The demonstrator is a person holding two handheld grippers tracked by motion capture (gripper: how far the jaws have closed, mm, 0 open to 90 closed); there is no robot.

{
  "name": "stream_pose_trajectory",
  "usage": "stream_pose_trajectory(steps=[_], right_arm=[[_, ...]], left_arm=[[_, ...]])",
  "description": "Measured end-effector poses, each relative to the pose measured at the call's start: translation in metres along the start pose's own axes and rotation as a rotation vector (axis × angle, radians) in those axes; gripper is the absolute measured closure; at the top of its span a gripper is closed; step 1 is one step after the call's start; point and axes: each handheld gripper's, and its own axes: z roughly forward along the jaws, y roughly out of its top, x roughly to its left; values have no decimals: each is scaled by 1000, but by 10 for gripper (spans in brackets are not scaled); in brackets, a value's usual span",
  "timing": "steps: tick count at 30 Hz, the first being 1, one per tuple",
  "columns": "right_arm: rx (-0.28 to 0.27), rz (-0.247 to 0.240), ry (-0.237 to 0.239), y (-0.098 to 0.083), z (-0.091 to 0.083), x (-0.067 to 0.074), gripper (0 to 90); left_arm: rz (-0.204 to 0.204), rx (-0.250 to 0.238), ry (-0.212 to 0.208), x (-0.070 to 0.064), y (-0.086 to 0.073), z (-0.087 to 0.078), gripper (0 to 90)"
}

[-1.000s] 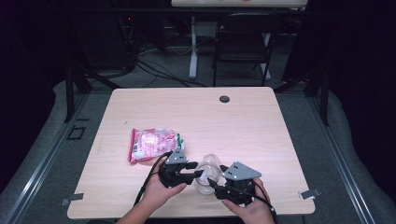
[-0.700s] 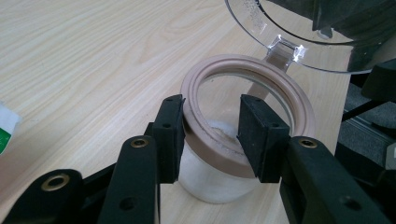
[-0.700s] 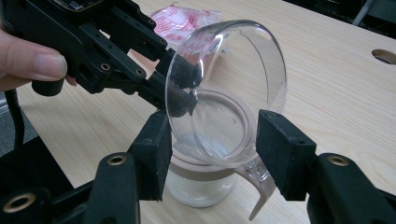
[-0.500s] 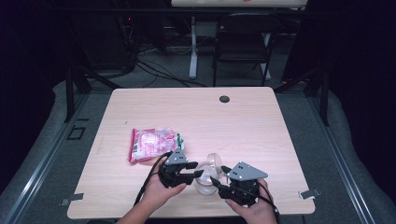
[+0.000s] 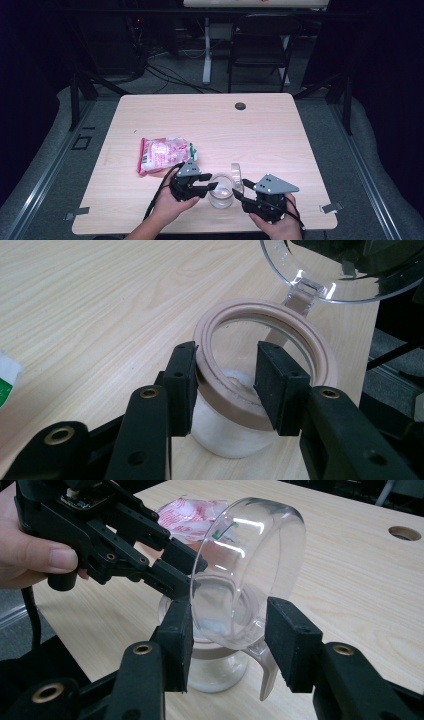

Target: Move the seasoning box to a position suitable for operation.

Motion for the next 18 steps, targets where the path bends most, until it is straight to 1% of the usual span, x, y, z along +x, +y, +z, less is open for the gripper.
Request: stream_pose_trajectory(steps=[3,11,15,16,17,18], right_arm=[[1,17,1,-1,-3,-2,559],[-3,39,-12,-6,-9,-7,576],[-11,64,-23,-10,-12,-9,578],[-15,69,-24,-11,-12,-9,573],[-18,73,-24,-12,-12,-9,557],[-9,77,-21,-14,-10,-9,544]], left_arm=[[0,0,0,0,0,0,612],[6,1,1,0,0,0,612],[-4,0,2,0,0,0,614],[-14,-2,-2,0,-1,0,614],[-16,-3,-4,0,-1,0,615],[-18,-5,-4,1,-1,0,615]])
